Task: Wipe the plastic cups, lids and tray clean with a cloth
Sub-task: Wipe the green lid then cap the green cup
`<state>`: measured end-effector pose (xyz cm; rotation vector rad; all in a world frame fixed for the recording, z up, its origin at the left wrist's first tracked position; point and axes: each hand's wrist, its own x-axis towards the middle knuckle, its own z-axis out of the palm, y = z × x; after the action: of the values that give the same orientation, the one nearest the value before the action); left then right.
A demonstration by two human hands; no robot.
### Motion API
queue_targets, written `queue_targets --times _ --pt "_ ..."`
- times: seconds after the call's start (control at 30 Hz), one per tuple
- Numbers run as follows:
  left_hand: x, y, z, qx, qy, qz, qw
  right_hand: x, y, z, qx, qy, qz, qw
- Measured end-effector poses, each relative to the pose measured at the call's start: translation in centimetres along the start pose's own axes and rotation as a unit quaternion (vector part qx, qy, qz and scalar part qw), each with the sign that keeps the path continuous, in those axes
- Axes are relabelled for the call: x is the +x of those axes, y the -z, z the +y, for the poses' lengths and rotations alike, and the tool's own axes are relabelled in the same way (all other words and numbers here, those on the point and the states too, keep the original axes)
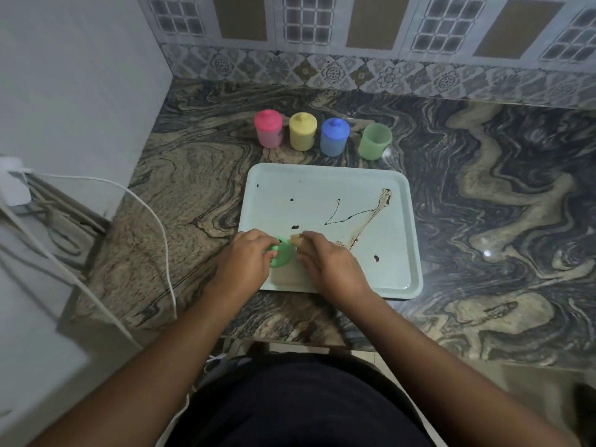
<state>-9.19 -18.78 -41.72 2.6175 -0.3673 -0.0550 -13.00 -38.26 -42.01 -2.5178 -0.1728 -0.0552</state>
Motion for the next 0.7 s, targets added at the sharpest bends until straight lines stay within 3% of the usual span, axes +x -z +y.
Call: queue_targets --times 0.17,0.3,0.43,0.57,0.63,0.7 --pt "0.1 0.7 0.7 -0.065 0.019 0.029 0.997 -0.1 0.6 0.0 0.048 0.024 0.081 0.995" --pt "0.4 3.0 3.5 -0.247 0.103 0.021 0.963 -0.2 1.1 -0.3 0.154 -0.026 0.104 0.982" --pt "0.4 4.2 5.0 -0.49 0.209 -0.01 0.846 -0.1 2.9 -1.4 0.28 -0.061 0.15 0.946" --pt "0.2 4.7 5.9 -0.684 0.276 -0.023 0.675 0.0 4.8 -2.1 0.364 -0.064 0.171 0.913" --pt "0.0 4.7 6.6 -0.726 0.271 -0.043 0.631 0.1 5.0 -2.4 0.375 -0.018 0.178 0.91" --pt "-0.2 4.9 7.1 -0.743 0.245 -0.048 0.621 0.2 5.1 -2.6 0.332 0.029 0.196 0.922"
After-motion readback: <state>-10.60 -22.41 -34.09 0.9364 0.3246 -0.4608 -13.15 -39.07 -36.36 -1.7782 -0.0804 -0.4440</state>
